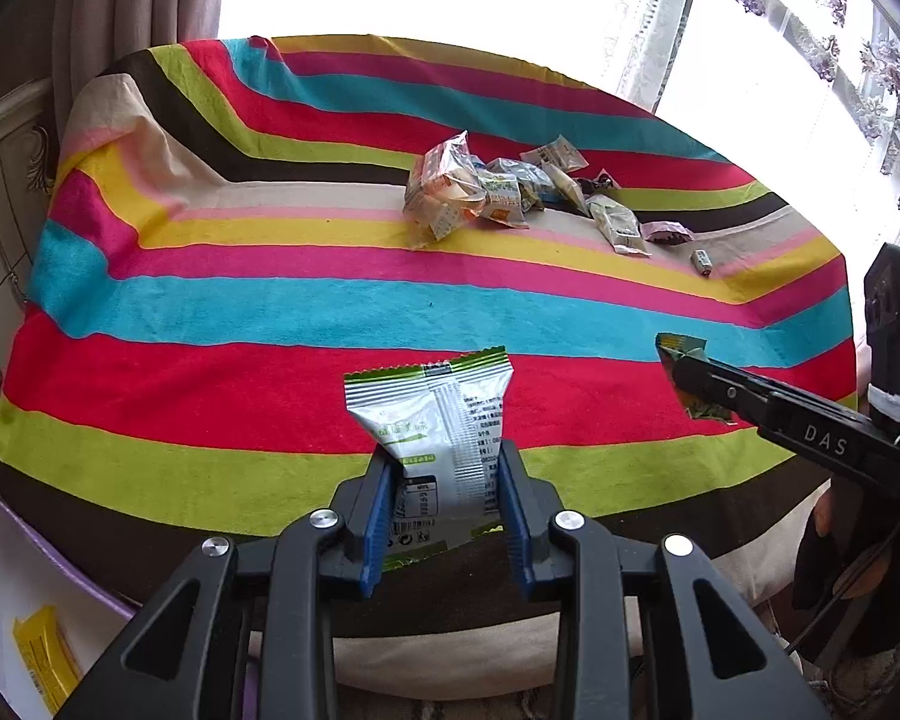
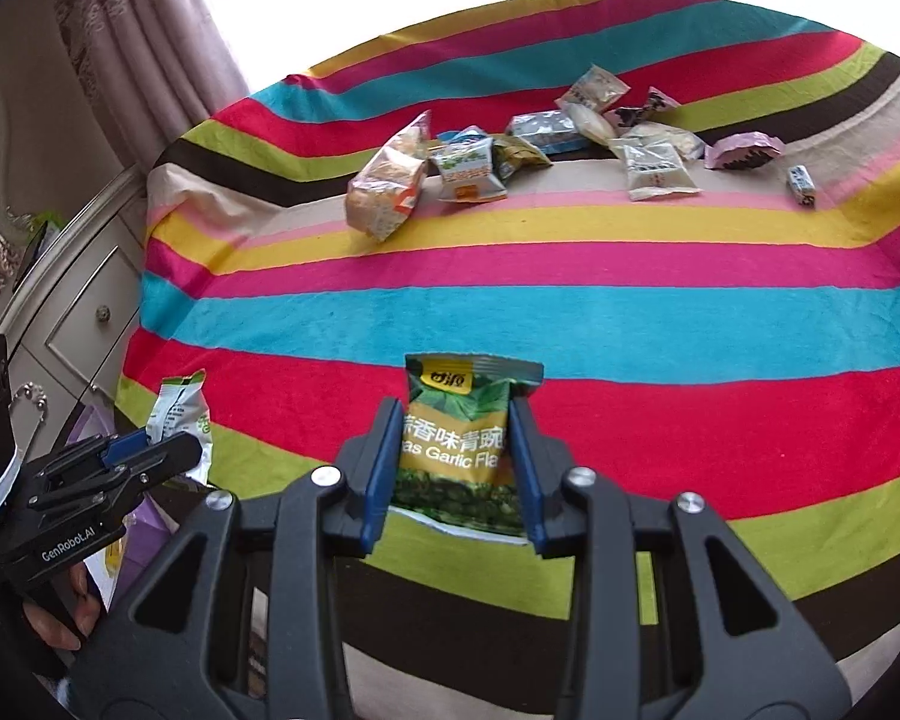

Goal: Organize snacks
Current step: 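Carry the white-green packet and green pea bag over to the box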

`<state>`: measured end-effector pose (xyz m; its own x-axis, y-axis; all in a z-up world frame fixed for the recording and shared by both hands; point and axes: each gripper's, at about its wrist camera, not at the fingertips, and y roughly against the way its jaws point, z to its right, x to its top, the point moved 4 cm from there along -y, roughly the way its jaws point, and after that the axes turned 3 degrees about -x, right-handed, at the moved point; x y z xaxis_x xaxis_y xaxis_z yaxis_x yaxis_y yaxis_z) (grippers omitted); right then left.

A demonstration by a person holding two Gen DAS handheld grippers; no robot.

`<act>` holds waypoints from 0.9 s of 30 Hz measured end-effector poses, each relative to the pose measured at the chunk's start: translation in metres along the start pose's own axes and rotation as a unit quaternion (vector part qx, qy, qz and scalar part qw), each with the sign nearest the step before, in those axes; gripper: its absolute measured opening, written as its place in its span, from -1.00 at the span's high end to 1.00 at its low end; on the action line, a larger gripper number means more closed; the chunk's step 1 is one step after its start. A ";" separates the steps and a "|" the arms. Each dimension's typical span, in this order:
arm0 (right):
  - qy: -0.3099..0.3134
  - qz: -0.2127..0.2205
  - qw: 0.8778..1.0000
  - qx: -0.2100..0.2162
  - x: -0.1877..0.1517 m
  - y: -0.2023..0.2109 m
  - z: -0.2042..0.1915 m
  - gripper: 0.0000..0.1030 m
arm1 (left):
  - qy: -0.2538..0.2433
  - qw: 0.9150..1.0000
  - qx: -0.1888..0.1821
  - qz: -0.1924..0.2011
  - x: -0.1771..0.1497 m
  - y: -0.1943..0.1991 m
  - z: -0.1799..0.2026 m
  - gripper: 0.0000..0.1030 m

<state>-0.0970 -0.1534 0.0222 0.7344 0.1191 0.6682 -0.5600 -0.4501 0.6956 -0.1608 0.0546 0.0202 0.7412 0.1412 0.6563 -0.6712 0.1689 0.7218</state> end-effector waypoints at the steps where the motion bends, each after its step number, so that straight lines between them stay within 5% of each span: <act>1: 0.009 -0.001 1.000 0.005 -0.001 0.000 -0.008 0.24 | 0.001 1.000 0.002 0.002 -0.001 0.004 -0.003 0.35; 14: 0.126 -0.012 0.988 0.092 -0.015 0.012 -0.117 0.24 | 0.035 0.998 0.037 0.031 -0.024 0.057 -0.056 0.35; 27: 0.268 -0.040 0.949 0.162 -0.054 0.020 -0.212 0.24 | 0.110 0.989 0.091 0.041 -0.060 0.105 -0.129 0.35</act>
<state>-0.2287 0.0190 0.0558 0.4202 0.5578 0.7158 -0.3009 -0.6585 0.6898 -0.2744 0.1895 0.0281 0.6543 0.3587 0.6658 -0.7055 -0.0274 0.7082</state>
